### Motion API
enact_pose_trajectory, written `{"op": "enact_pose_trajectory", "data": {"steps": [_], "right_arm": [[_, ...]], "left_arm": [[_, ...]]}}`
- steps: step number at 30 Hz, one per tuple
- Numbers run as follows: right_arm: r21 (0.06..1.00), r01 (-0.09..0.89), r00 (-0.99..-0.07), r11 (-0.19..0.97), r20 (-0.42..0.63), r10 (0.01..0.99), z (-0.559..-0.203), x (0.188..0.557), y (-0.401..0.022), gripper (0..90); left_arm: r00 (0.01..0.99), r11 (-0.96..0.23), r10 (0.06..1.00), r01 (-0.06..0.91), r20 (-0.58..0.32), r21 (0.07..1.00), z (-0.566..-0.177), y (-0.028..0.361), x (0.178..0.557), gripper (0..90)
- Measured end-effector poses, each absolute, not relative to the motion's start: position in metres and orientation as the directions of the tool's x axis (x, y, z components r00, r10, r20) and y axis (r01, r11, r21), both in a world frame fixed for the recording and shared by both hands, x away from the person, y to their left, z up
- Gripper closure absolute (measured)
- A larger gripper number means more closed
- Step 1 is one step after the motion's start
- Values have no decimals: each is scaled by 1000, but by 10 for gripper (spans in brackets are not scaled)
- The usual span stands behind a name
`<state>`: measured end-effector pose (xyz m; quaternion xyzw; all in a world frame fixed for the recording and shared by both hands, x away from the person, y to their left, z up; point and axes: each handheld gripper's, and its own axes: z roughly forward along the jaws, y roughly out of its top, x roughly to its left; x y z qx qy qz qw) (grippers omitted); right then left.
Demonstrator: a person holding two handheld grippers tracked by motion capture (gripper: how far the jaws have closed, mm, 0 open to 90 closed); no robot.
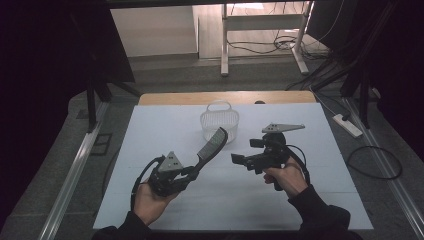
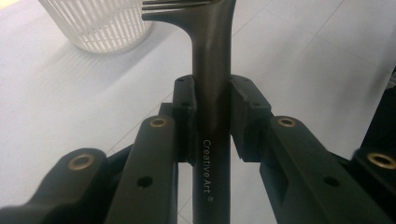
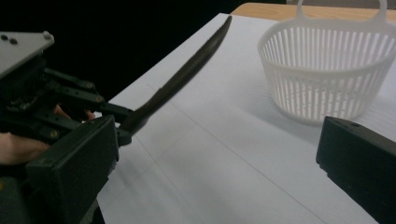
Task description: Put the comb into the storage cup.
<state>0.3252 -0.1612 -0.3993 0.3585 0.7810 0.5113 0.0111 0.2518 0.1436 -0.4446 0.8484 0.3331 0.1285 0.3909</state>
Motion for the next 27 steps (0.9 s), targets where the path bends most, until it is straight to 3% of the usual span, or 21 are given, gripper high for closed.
{"op": "enact_pose_trajectory", "data": {"steps": [14,27], "right_arm": [[801,541,-760,254,338,555,-401,335,-144,0],[757,597,-730,265,377,570,-402,345,-120,0]], "left_arm": [[755,-486,655,457,-36,745,-445,137,253,729],[758,-489,651,452,-32,746,-445,135,253,729]]}}
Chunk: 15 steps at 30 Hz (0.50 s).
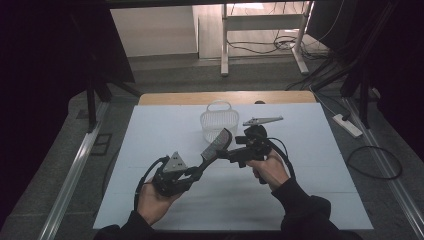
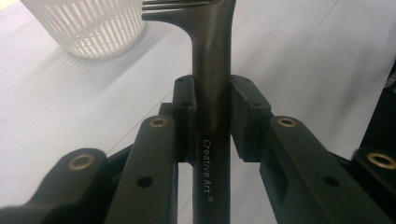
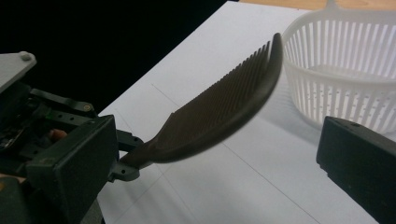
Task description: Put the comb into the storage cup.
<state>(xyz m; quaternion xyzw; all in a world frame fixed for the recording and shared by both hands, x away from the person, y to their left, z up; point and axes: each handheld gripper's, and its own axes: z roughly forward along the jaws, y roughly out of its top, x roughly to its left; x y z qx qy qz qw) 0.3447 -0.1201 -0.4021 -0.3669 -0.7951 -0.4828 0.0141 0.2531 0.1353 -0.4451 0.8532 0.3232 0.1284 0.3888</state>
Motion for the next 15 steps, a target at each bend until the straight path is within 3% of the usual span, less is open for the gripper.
{"op": "enact_pose_trajectory", "data": {"steps": [15], "right_arm": [[717,654,-698,241,450,558,-406,354,-106,0]], "left_arm": [[761,-491,648,456,-39,743,-446,134,253,730]]}}
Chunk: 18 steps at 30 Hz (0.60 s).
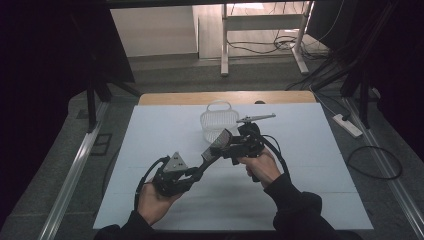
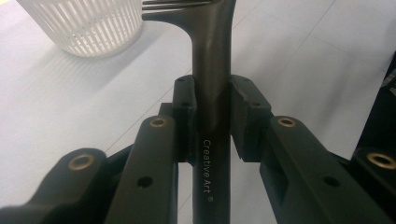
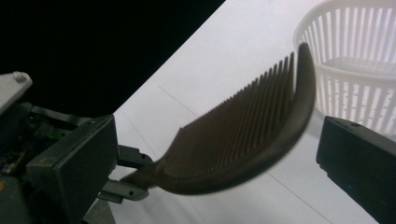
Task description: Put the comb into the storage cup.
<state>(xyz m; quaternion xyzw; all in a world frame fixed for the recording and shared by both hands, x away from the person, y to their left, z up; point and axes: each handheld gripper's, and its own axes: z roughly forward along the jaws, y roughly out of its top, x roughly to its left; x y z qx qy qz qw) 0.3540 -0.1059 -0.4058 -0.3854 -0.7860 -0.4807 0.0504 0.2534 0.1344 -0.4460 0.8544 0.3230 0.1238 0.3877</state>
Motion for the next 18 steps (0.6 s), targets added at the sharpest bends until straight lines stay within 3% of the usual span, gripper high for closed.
{"op": "enact_pose_trajectory", "data": {"steps": [11,14,18], "right_arm": [[696,685,-681,216,506,529,-407,357,-103,7],[687,692,-673,220,504,542,-406,357,-102,82],[677,703,-667,215,524,530,-406,358,-103,289]], "left_arm": [[761,-498,648,455,-32,739,-447,134,253,730],[763,-502,646,452,-28,737,-447,134,253,730],[764,-507,645,450,-23,735,-448,133,253,729]]}}
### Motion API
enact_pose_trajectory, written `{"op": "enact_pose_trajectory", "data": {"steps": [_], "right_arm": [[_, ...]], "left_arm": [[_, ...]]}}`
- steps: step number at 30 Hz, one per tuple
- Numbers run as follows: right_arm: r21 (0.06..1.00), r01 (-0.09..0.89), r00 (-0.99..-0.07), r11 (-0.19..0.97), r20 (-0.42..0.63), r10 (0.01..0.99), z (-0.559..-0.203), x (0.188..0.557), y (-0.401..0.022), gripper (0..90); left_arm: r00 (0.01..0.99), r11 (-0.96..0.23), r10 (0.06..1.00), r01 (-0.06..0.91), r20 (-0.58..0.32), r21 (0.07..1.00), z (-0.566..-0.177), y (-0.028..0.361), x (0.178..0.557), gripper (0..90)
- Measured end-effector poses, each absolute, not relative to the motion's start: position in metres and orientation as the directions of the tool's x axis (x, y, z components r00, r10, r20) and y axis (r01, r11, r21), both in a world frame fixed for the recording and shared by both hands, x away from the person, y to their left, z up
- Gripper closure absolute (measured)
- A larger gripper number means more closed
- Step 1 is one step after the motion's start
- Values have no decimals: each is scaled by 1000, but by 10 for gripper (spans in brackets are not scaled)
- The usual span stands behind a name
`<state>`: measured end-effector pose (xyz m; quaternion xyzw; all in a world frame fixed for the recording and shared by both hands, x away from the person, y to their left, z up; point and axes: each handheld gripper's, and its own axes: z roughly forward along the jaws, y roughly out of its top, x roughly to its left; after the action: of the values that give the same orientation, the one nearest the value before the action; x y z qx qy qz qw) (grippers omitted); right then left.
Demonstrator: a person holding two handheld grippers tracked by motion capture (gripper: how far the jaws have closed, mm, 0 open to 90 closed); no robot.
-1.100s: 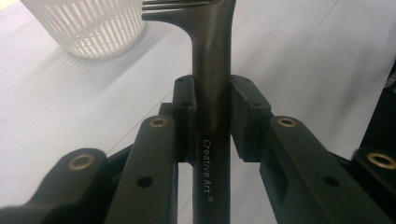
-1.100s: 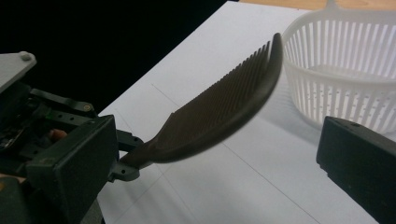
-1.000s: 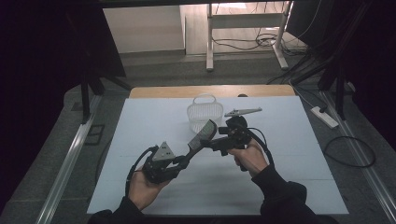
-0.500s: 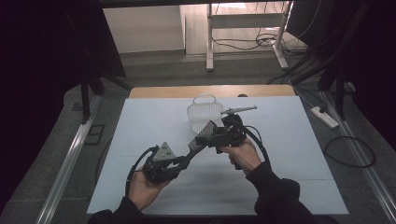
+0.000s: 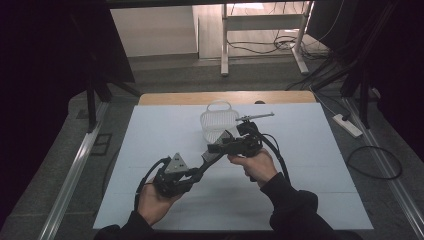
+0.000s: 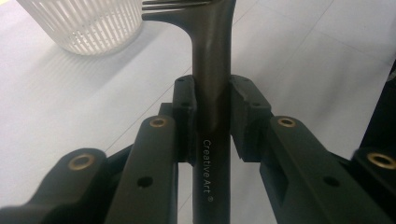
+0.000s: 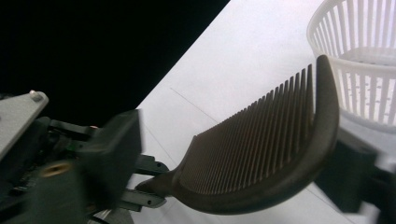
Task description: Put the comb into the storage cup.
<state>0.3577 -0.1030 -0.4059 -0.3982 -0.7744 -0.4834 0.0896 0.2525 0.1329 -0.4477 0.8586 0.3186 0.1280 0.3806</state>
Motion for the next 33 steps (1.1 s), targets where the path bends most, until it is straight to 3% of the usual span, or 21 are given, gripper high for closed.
{"op": "enact_pose_trajectory", "data": {"steps": [11,22,28,33], "right_arm": [[670,721,-646,179,555,525,-404,359,-109,740],[598,791,-579,127,667,469,-406,361,-110,848],[590,799,-570,117,681,460,-405,360,-108,855],[596,796,-572,107,682,455,-403,360,-109,855]], "left_arm": [[768,-510,641,444,-19,737,-448,133,252,729],[765,-532,643,440,7,723,-452,129,254,726],[767,-522,642,447,-11,726,-454,130,256,714],[761,-512,648,457,-21,727,-455,129,258,576]]}}
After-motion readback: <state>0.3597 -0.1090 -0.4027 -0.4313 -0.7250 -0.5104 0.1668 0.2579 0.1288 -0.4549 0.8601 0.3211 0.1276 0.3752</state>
